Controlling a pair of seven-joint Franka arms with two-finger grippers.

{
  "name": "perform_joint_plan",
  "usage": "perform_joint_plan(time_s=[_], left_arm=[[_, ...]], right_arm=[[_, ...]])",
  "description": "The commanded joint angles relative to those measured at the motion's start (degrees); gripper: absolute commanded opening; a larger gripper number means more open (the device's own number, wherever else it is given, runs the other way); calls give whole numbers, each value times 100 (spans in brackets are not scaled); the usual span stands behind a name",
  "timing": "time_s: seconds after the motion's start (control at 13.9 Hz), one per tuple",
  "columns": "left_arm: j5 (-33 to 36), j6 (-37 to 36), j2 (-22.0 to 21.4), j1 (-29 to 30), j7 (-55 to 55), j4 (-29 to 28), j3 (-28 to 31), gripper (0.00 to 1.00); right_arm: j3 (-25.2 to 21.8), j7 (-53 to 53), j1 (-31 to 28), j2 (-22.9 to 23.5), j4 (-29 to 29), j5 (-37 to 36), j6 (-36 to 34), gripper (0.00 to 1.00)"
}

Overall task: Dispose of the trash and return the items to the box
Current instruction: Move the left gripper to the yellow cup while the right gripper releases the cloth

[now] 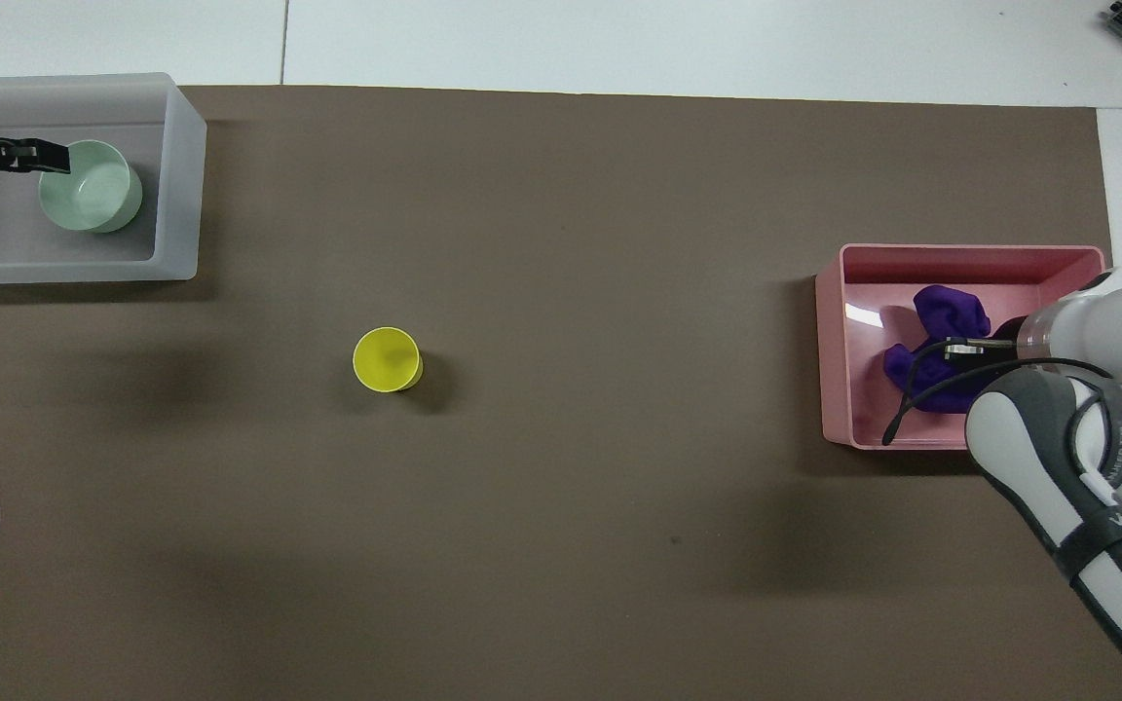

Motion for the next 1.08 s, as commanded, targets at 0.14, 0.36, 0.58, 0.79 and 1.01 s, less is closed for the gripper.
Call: perform_joint_plan(time_s=[0.14,0.36,0.58,0.79,1.01], left_arm=[[102,-199,-1727,-517,-14,-1718,25,100],[102,-217,-2580,-1061,-609,-2720,25,100],[102,-243,-3004,-1642,-1287,-3328,25,100],[102,-42,-3197,-2100,-1640,-3882,25,100],[102,511,-3251,-2451,-1955,-4436,17,100]], right_arm=[[83,-79,-170,31,-94,-66,303,29],[83,-35,-100,32,-50,-66,251,100],[127,-35,-73,-161,37,-66,67,100],[153,61,189,-372,397,-66,-582,100],[153,386,550,-671,521,-66,-962,100]])
